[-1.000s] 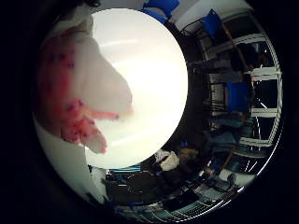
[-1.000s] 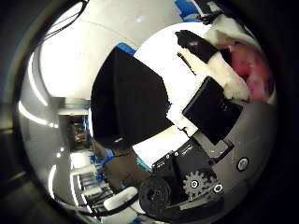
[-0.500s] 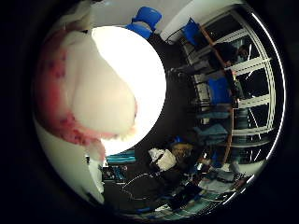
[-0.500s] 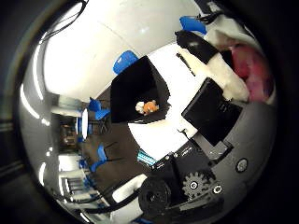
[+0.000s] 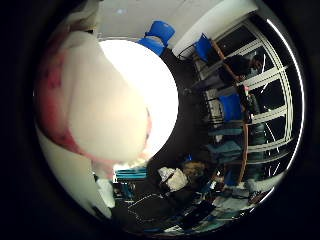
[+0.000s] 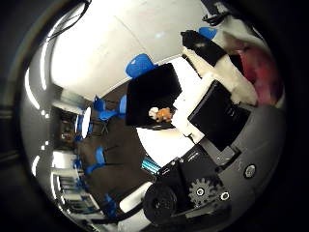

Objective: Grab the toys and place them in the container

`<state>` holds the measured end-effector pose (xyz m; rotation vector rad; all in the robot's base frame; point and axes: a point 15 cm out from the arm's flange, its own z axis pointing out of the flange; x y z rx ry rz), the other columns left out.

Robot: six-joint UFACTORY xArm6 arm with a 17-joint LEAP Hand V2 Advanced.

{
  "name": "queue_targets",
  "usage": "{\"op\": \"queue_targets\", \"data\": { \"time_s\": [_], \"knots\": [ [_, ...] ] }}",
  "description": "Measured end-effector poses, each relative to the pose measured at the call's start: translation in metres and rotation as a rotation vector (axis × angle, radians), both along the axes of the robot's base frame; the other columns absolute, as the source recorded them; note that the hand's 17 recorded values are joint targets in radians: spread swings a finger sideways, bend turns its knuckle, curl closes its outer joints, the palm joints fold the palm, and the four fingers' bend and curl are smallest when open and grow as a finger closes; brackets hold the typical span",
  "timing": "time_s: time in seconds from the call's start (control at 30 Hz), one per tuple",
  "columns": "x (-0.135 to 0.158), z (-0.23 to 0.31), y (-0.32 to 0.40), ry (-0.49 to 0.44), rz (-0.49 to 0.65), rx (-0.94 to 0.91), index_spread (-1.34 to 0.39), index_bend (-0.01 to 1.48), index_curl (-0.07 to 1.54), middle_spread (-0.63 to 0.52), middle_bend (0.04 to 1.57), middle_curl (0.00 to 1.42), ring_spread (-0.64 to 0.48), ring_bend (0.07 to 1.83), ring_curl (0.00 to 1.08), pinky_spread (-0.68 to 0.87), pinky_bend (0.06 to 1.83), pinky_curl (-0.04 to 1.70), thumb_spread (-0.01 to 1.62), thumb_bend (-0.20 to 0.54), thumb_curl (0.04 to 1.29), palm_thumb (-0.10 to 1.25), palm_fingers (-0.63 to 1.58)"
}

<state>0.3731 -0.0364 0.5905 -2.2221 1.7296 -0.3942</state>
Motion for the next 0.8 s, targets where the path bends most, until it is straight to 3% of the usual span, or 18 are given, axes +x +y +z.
{"op": "queue_targets", "data": {
  "time_s": [0.43,0.8],
  "knots": [
    [0.023,0.014,0.113,-0.068,0.097,0.143,-0.21,1.15,0.75,-0.11,1.41,0.67,-0.23,1.33,0.78,-0.23,1.11,1.17,1.2,-0.011,0.55,0.99,1.14],
    [0.066,-0.019,0.172,0.006,0.117,0.269,-0.21,1.15,0.75,-0.11,1.41,0.67,-0.23,1.33,0.78,-0.23,1.11,1.17,1.19,-0.011,0.56,1.0,1.14]
  ]
}}
